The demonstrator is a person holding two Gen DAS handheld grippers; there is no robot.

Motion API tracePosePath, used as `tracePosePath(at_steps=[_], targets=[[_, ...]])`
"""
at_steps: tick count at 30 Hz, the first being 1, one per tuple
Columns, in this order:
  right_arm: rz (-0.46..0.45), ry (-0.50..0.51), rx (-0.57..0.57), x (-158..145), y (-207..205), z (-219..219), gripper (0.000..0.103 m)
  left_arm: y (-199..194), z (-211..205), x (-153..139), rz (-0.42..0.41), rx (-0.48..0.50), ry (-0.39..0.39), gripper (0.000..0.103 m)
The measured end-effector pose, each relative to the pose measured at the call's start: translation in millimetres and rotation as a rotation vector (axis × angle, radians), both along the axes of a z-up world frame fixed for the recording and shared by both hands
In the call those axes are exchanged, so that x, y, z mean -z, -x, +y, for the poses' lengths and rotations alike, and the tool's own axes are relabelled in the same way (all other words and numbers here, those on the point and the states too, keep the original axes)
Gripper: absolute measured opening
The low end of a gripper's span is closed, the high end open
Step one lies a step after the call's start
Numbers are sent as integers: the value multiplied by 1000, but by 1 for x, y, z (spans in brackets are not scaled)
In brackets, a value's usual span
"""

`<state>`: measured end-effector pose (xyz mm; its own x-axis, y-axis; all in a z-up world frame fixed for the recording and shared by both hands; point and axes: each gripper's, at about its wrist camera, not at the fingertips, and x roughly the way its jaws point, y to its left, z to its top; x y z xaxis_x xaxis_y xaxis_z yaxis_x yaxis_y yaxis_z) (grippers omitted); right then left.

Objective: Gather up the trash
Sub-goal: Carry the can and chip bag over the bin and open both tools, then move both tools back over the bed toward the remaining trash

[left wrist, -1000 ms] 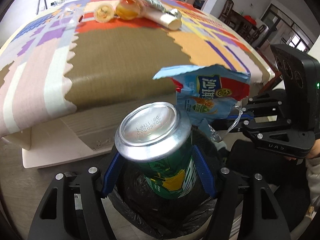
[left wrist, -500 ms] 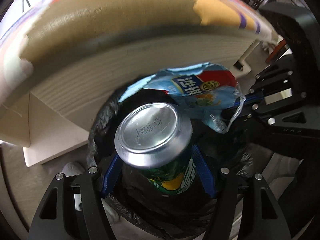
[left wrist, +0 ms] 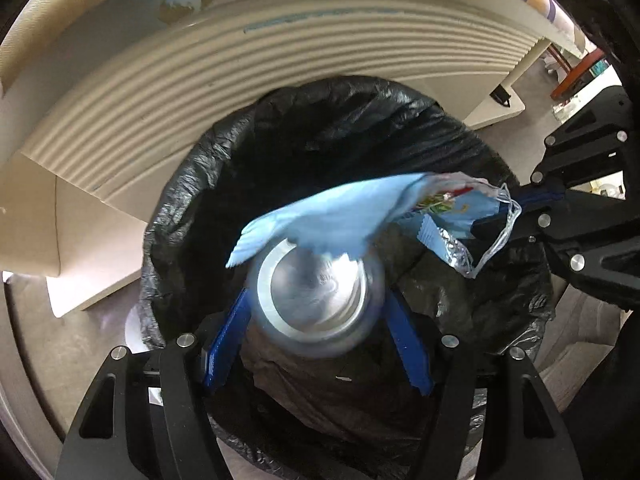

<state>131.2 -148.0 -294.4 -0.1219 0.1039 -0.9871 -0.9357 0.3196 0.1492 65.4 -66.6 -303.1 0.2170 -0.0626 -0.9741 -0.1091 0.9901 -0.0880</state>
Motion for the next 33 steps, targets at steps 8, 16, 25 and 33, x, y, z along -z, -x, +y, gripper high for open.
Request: tracePosePath(at_steps=[8, 16, 25, 33], targets=[[-9, 4, 3, -2, 0, 3, 31, -4, -12, 4, 13, 17, 4, 71], [-30, -32, 11, -12, -1, 6, 37, 4, 4, -9, 16, -32, 18, 71], [-49, -73, 11, -28, -6, 1, 38, 11, 22, -30, -22, -80, 53, 71], [-78, -137, 12, -53, -6, 2, 38, 12, 27, -57, -85, -84, 46, 71]])
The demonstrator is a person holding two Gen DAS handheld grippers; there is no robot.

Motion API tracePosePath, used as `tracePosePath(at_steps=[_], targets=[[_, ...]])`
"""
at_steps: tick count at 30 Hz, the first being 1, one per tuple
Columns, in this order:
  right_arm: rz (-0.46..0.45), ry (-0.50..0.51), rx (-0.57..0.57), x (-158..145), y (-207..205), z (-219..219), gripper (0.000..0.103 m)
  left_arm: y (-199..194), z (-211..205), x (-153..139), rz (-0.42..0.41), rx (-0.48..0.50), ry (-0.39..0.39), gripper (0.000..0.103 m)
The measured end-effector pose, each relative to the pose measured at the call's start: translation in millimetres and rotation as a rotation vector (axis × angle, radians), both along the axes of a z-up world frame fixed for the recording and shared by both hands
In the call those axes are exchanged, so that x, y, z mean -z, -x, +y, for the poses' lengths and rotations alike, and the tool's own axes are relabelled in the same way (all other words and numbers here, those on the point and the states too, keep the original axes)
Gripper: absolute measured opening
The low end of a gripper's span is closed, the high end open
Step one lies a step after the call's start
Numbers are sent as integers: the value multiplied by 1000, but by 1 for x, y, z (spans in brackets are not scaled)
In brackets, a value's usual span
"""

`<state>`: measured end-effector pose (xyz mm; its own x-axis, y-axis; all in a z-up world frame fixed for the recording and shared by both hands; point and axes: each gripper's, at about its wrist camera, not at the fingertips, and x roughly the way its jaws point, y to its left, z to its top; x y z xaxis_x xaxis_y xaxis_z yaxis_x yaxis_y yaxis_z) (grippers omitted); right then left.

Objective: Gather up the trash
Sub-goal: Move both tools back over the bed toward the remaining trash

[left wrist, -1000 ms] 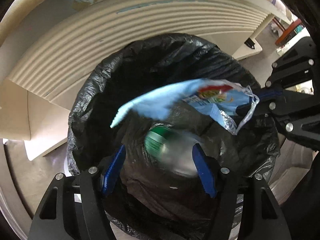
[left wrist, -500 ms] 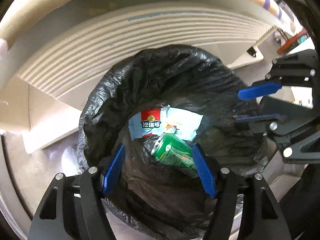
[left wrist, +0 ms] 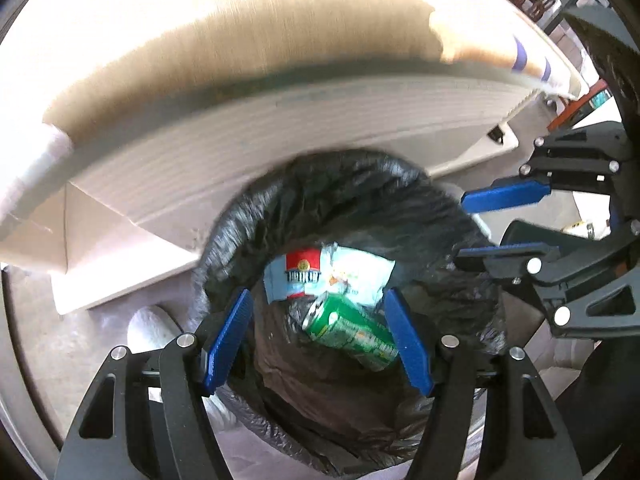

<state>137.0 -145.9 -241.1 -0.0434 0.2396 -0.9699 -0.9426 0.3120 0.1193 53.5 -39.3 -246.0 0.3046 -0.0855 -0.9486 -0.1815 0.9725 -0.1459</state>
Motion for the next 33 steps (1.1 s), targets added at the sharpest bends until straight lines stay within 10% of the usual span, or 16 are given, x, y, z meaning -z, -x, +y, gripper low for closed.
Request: tracePosePath(at_steps=[33], targets=[[-404, -316, 36, -121, -35, 23, 38, -30, 77, -137, -336, -161, -208, 71]])
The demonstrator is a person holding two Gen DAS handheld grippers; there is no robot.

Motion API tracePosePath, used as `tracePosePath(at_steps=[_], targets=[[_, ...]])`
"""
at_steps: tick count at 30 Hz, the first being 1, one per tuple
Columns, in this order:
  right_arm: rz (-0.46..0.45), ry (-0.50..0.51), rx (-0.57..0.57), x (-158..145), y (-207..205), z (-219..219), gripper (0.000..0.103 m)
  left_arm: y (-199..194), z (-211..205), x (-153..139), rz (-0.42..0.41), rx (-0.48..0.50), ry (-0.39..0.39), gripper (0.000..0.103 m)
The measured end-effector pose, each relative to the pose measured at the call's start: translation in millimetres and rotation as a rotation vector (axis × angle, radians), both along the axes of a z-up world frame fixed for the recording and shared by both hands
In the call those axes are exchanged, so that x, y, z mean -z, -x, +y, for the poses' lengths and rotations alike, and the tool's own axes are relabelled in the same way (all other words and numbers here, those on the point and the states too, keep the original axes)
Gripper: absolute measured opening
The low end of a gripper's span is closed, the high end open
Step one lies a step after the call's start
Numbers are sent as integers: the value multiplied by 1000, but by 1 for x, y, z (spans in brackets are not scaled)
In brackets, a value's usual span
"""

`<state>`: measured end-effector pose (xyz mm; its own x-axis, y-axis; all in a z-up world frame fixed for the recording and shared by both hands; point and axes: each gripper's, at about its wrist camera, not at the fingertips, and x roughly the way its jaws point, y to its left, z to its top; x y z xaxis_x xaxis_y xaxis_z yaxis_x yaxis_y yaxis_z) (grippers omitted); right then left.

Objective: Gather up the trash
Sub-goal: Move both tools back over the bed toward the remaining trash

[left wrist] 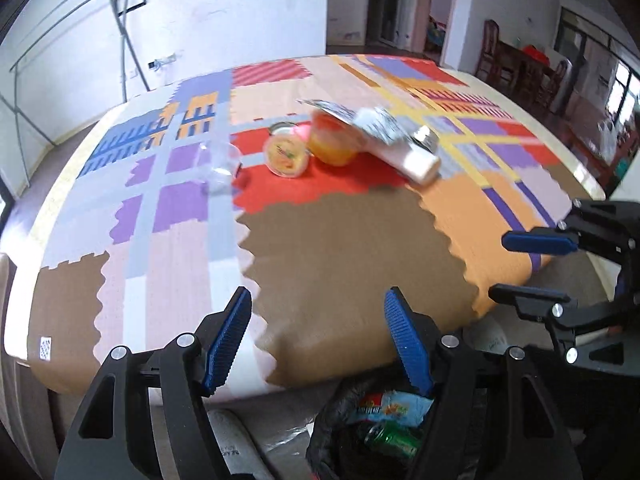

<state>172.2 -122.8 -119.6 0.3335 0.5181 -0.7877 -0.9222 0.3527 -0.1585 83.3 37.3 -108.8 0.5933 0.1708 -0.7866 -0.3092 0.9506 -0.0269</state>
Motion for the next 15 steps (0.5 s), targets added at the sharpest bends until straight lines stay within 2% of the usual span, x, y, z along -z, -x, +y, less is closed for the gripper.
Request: tracePosePath(at_steps=[5, 10, 15], targets=[[-49, -11, 3, -5, -5, 9, 38, -8, 16, -5, -11, -36, -9, 71], [-98, -30, 22, -8, -13, 17, 38, -16, 35, -11, -23, -95, -78, 71], [-128, -51, 39, -9, -24, 25, 38, -22, 55, -18, -52, -125, -90, 71]])
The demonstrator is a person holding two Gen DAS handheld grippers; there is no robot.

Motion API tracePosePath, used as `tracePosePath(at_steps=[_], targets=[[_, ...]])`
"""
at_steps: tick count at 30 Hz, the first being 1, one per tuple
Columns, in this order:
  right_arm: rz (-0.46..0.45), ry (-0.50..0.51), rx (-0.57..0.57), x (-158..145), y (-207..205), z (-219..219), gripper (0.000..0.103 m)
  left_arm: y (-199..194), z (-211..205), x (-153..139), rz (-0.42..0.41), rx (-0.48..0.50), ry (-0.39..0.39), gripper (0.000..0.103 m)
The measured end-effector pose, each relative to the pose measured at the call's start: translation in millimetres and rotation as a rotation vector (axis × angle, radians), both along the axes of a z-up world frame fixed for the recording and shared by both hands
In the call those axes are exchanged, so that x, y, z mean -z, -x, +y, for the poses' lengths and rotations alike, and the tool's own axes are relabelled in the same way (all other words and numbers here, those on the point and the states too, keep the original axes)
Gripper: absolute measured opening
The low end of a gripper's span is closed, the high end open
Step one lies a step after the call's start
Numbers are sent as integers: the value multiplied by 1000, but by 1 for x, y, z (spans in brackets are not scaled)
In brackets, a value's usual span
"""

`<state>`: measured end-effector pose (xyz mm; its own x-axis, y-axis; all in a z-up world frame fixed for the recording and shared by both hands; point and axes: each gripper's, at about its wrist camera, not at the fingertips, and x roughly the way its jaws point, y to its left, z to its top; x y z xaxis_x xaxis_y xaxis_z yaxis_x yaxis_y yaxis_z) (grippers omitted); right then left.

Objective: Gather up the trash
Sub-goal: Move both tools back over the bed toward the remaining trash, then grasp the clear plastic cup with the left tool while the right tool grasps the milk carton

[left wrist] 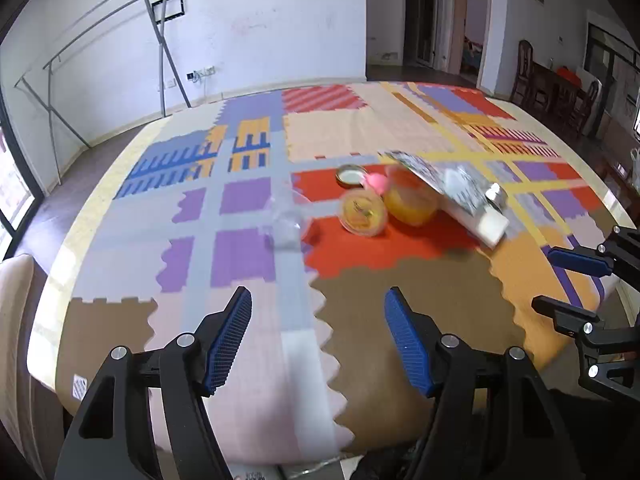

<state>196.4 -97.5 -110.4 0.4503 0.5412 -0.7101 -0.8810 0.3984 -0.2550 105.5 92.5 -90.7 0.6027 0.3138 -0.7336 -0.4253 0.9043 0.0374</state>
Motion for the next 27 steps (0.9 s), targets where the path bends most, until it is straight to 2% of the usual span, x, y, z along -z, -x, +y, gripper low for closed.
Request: tracePosePath(at_steps=[2, 8, 11, 18, 21, 24, 27], targets=[[8, -18, 6, 0, -5, 2, 45, -3, 4, 0, -5, -10, -1, 71], [-14, -57, 22, 1, -16, 8, 45, -22, 14, 13, -2, -17, -11, 71], [-31, -66, 43, 1, -22, 13, 49, -29, 19, 20, -12, -47, -45, 71], [-40, -50, 79, 8, -35, 23, 50, -47, 33, 28, -24, -85, -84, 71], [-56, -41, 77, 12, -39, 27, 53, -59, 37, 34, 19, -86, -110, 71], [-70, -29, 78, 14, -42, 31, 57, -66, 41, 36, 15, -79, -137, 71], [-82, -18, 75, 16, -45, 36, 57, -72, 46, 40, 23, -62, -123, 71]])
